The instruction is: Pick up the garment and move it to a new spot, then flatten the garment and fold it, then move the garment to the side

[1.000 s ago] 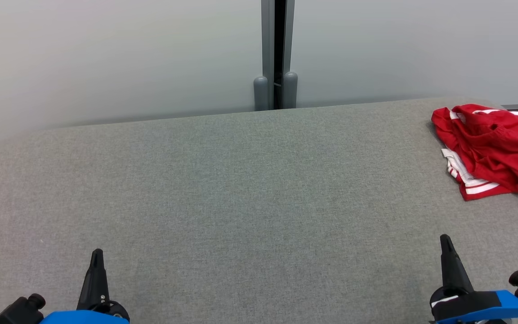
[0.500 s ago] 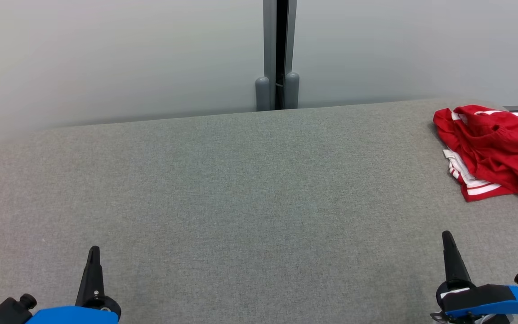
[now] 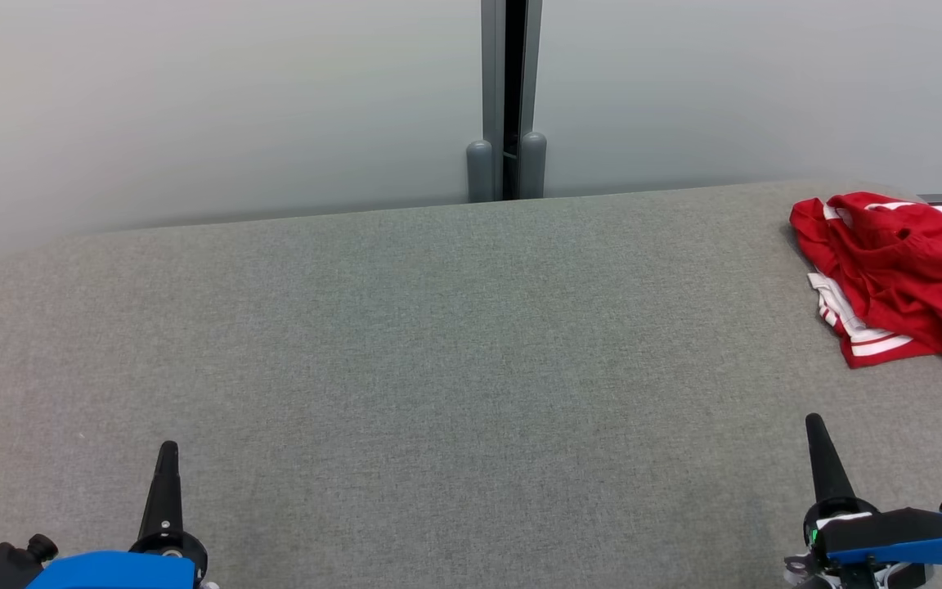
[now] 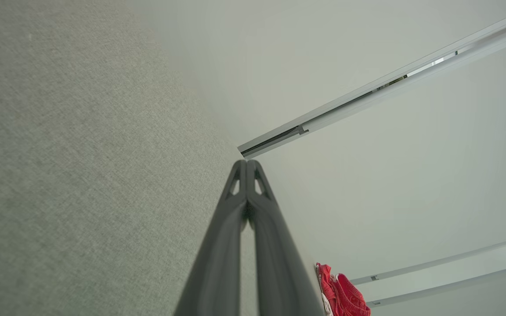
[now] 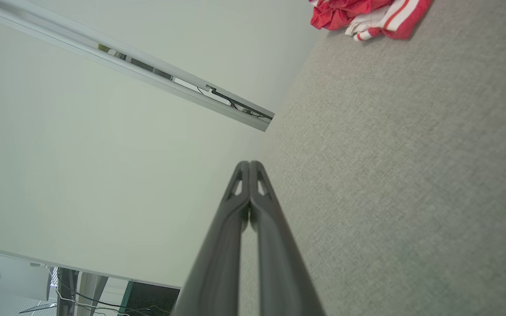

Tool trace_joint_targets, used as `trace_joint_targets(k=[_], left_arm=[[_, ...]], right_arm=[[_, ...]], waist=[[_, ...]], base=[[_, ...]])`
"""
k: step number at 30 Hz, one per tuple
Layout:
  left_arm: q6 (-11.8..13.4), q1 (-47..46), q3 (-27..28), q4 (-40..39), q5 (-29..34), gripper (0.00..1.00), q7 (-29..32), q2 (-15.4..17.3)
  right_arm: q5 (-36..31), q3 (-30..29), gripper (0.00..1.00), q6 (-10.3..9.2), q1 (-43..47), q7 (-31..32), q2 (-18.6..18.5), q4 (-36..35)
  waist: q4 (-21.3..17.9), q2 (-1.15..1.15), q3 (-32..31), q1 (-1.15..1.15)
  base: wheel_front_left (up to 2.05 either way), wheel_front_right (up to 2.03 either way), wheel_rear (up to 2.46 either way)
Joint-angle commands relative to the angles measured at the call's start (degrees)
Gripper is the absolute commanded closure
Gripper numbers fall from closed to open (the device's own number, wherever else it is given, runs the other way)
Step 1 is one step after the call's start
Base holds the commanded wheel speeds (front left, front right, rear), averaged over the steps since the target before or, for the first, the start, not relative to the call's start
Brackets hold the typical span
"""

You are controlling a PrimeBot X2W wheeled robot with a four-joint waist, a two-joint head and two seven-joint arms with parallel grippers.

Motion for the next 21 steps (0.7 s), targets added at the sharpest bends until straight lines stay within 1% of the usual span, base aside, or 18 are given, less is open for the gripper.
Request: trace_joint_targets(k=[1, 21], left_arm=[[-0.3, -1.3, 0.5, -0.3, -1.6, 1.00, 0.4, 0.4], [-1.3, -2.2, 1.6, 0.3, -12.9, 1.00, 3.4, 0.5]], right_arm=[[1.8, -0.3, 1.00, 0.00, -1.1, 0.5, 0.2, -0.3], [13.2, -1.3, 1.00, -0.01, -2.2, 3.5, 0.5, 0.0]], waist=[[0.0, 0.00, 0.0, 0.00], [0.4, 0.00, -0.1, 0.00]], base=[[0.00, 0.00, 0.00], [0.00, 0.00, 0.00]])
